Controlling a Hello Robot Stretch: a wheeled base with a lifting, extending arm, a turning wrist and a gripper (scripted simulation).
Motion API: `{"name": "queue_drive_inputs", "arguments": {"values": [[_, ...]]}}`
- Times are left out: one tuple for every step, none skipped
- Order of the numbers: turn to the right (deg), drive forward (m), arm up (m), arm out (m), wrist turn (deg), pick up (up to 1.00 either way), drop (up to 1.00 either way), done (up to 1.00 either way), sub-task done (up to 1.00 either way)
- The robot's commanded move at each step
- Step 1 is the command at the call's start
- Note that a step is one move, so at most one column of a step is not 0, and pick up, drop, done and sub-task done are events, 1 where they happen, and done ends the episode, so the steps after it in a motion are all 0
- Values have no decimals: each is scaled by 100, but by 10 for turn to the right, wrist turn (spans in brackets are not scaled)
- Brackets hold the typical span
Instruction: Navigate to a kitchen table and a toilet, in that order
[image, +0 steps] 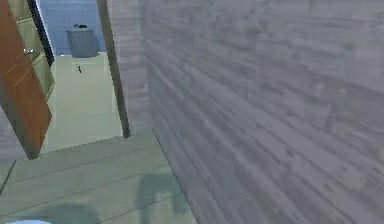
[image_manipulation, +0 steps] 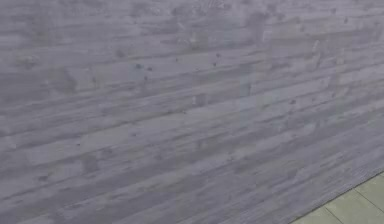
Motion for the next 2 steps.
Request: {"name": "queue_drive_inputs", "arguments": {"values": [[-120, 0, 0, 0, 0, 0, 0, 0, 0], [-30, 0, 0, 0, 0, 0, 0, 0, 0]]}}
